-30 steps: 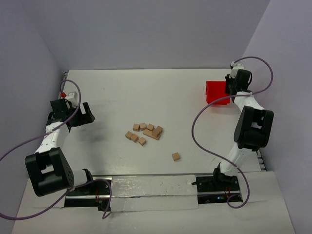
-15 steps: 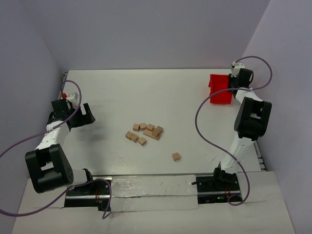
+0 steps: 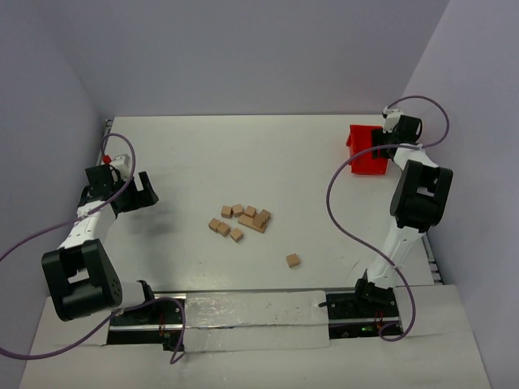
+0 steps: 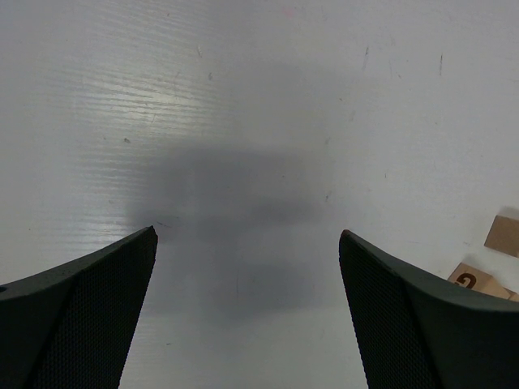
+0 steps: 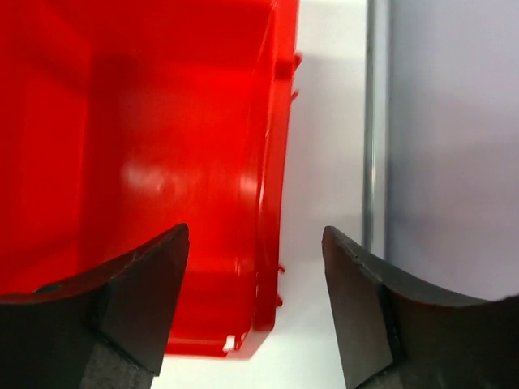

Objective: Build the wood block tower

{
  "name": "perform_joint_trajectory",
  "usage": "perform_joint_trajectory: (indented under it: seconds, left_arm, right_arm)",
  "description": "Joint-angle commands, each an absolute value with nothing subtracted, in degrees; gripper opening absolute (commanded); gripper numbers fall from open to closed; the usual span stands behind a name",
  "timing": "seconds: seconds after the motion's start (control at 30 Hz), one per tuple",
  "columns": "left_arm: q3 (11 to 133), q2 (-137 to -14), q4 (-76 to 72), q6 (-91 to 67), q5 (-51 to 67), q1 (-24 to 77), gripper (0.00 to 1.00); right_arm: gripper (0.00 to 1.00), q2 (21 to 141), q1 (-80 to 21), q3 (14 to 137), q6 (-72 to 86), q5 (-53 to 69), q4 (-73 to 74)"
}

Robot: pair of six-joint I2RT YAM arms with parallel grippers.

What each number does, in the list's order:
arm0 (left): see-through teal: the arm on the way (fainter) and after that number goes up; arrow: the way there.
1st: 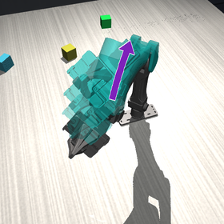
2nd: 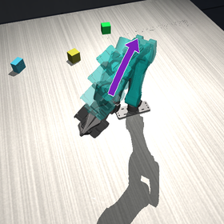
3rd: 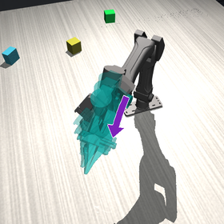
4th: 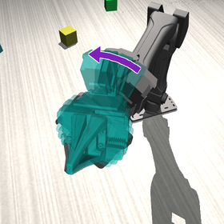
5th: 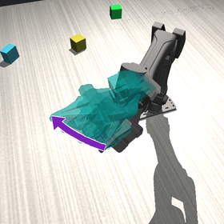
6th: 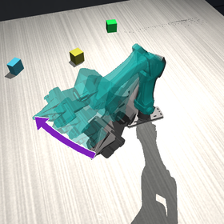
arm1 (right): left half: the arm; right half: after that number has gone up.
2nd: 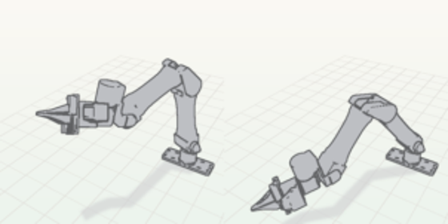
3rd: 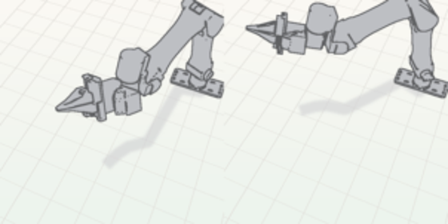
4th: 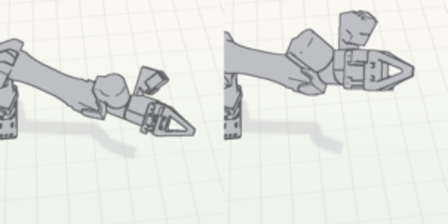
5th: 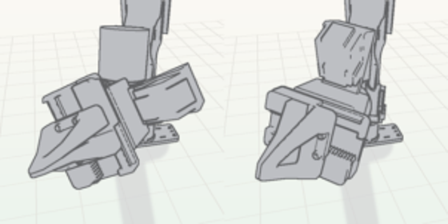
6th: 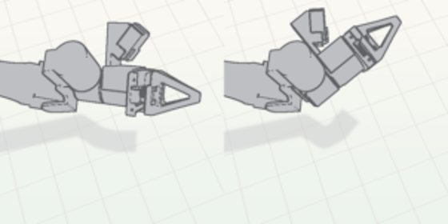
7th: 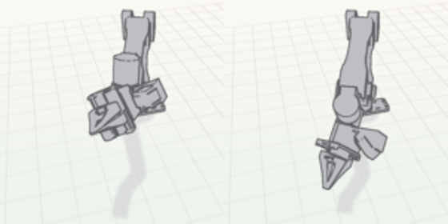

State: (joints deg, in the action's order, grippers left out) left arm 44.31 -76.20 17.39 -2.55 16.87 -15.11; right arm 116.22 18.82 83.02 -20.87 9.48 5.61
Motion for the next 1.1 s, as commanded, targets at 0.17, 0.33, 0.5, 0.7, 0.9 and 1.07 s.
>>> perform_joint_trajectory:
  seconds: [0.17,0.33,0.5,0.7,0.9,1.07]
  left_arm:
    - [46.7,-73.7,17.8,1.9,22.6,-15.6,0.99]
    - [48.8,-70.0,21.3,10.1,35.6,-15.5,0.99]
    - [54.1,-67.5,29.2,20.8,45.1,-13.1,0.99]
    - [57.9,-65.5,38.7,37.8,42.9,1.1,0.97]
    - [59.6,-71.0,42.0,47.0,42.7,18.7,0.88]
    - [62.8,-80.4,42.9,53.1,39.1,30.8,0.70]
  right_arm:
    - [0.85,104.7,19.2,91.0,-19.3,16.5,17.7]
    - [1.00,95.6,18.8,94.8,-16.0,26.8,25.6]
    - [1.00,86.9,17.4,92.2,-13.2,32.8,29.2]
    - [1.00,73.9,16.4,77.8,-12.5,41.3,29.6]
    - [1.00,63.9,15.5,63.0,-13.9,45.1,31.2]
    - [1.00,60.1,15.5,58.6,-16.4,44.6,33.5]
